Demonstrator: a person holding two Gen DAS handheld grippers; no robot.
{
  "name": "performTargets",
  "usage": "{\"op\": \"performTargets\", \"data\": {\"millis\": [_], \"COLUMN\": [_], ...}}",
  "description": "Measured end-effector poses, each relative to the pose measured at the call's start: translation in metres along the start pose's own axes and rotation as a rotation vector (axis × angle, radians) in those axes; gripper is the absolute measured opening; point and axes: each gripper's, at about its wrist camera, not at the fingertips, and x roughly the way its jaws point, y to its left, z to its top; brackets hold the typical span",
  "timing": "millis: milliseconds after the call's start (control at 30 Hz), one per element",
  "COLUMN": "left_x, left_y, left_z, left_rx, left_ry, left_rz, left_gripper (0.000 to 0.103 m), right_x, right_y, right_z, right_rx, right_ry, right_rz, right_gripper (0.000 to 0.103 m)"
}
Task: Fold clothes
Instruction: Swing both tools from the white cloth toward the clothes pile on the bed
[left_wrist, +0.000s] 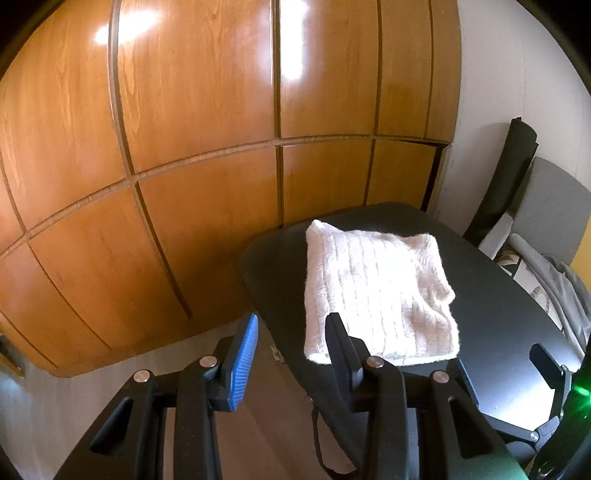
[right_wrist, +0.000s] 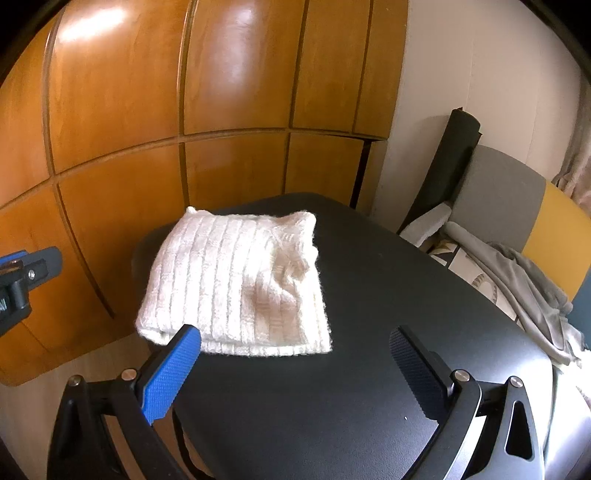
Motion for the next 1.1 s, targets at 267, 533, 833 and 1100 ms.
{"op": "performTargets", "data": {"millis": [267, 533, 833, 1100], "left_x": [0.003, 0.010, 0.034, -0.007], "left_y": [0.000, -0.013, -0.064, -0.179], "left_z": [-0.003, -0.011, -0.048, -0.104], "left_rx": [0.019, 0.040, 0.099, 0.325], "left_ry": [0.006, 0.051, 0.237, 0.320], "left_rz": [-0.013, -0.071, -0.264, -0.814], "left_gripper": [0.038, 0.038, 0.038, 0.038], "right_x": [0.001, -0.004, -0.025, -0.128], "right_y": [-0.001, -0.015, -0.073, -0.211], "right_z": [-0.001, -0.007, -0.033, -0.129], "right_rx": [0.011, 0.036, 0.113, 0.468], "right_ry": [-0.019, -0.025, -0.019, -0.032], "right_rz": [-0.005, -0.028, -0.130, -0.208], "right_gripper": [0.103, 0.103, 0.103, 0.103]}}
